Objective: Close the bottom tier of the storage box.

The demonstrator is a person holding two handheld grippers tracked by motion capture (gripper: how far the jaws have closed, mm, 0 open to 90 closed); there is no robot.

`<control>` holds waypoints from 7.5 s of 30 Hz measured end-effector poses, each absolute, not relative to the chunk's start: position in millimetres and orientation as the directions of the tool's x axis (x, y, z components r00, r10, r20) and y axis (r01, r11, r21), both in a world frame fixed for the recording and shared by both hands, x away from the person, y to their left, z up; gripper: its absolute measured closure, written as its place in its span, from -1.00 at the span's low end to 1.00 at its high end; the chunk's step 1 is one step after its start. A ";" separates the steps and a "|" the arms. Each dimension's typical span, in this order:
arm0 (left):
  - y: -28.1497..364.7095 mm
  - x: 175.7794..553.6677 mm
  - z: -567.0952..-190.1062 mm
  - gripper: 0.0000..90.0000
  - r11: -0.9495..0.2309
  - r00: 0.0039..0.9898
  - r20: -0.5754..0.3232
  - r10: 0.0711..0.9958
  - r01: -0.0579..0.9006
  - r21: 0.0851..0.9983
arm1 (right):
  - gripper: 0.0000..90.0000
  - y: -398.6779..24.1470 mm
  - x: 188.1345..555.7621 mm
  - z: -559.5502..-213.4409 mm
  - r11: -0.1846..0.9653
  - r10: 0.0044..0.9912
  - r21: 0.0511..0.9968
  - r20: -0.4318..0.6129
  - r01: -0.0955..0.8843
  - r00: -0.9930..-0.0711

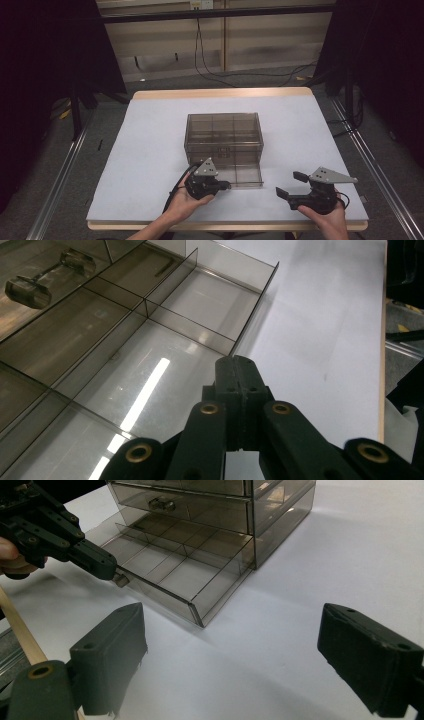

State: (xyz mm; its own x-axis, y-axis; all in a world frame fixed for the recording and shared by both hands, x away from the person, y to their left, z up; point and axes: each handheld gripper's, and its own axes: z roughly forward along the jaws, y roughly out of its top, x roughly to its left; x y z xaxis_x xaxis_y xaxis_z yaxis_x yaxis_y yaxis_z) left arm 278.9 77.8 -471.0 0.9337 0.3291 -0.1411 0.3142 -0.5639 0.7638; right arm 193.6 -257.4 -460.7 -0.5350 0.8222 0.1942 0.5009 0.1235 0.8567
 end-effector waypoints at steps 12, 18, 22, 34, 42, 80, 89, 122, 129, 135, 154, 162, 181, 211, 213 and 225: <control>85.8 287.0 -466.0 1.00 -0.553 0.916 -0.147 0.372 0.346 0.758 | -0.74 -257.9 193.2 -460.7 0.120 0.822 0.857 0.197 0.501 -0.534; 78.0 286.4 -466.7 1.00 -0.591 0.929 -0.124 0.349 0.320 0.741 | -0.74 -258.0 193.3 -460.8 0.118 0.825 0.857 0.197 0.502 -0.530; 73.4 285.4 -468.1 1.00 -0.588 0.931 -0.123 0.345 0.316 0.745 | -0.74 -258.0 193.2 -460.7 0.116 0.822 0.857 0.200 0.502 -0.533; 73.8 291.0 -468.8 1.00 -0.583 0.927 -0.125 0.354 0.323 0.745 | -0.74 -258.1 192.4 -461.0 0.118 0.822 0.855 0.202 0.506 -0.533; 74.2 291.9 -470.3 1.00 -0.567 0.924 -0.134 0.358 0.329 0.755 | -0.74 -257.9 192.7 -460.9 0.117 0.824 0.853 0.203 0.508 -0.530; 71.4 302.1 -470.7 1.00 -0.564 0.921 -0.125 0.369 0.329 0.758 | -0.74 -258.5 192.5 -460.8 0.115 0.823 0.855 0.203 0.506 -0.531; 71.4 304.2 -471.4 1.00 -0.557 0.921 -0.126 0.368 0.327 0.763 | -0.74 -258.2 192.5 -460.7 0.116 0.822 0.854 0.204 0.506 -0.532; 68.4 313.9 -469.9 1.00 -0.567 0.921 -0.123 0.369 0.328 0.756 | -0.74 -257.3 194.5 -461.1 0.113 0.819 0.853 0.210 0.509 -0.535; 68.9 317.5 -470.2 1.00 -0.563 0.921 -0.120 0.372 0.326 0.760 | -0.74 -257.9 195.0 -461.5 0.111 0.819 0.852 0.213 0.511 -0.533; 69.1 319.0 -471.7 1.00 -0.545 0.917 -0.127 0.378 0.332 0.770 | -0.74 -259.2 194.5 -461.3 0.100 0.819 0.853 0.223 0.513 -0.529; 69.4 324.7 -471.0 1.00 -0.530 0.906 -0.115 0.407 0.336 0.779 | -0.74 -258.9 194.2 -461.4 0.104 0.820 0.851 0.220 0.514 -0.529; 70.0 326.3 -470.9 1.00 -0.521 0.898 -0.131 0.419 0.356 0.775 | -0.74 -258.6 194.1 -461.4 0.104 0.819 0.851 0.220 0.515 -0.529; 69.8 322.1 -475.1 1.00 -0.537 0.907 -0.152 0.392 0.360 0.763 | -0.74 -258.8 193.4 -461.3 0.097 0.819 0.850 0.228 0.518 -0.527; 74.1 334.2 -480.8 1.00 -0.511 0.873 -0.136 0.469 0.394 0.764 | -0.74 -258.3 193.7 -461.3 0.104 0.817 0.850 0.223 0.517 -0.532; 74.2 334.8 -481.2 1.00 -0.519 0.872 -0.122 0.475 0.389 0.761 | -0.74 -258.0 193.6 -461.2 0.104 0.817 0.849 0.224 0.518 -0.531; 71.4 332.0 -481.1 0.85 -0.504 0.866 -0.130 0.483 0.396 0.767 | -0.75 -259.3 193.1 -460.7 0.100 0.817 0.852 0.224 0.514 -0.531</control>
State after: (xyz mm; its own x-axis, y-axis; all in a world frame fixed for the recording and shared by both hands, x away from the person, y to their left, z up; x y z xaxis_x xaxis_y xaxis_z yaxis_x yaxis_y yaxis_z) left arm 332.0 71.4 -481.1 0.8661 0.4825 -0.1305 0.3964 -0.5040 0.7674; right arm 193.1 -259.3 -460.7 -0.5315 0.8168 0.2245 0.5139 0.1003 0.8519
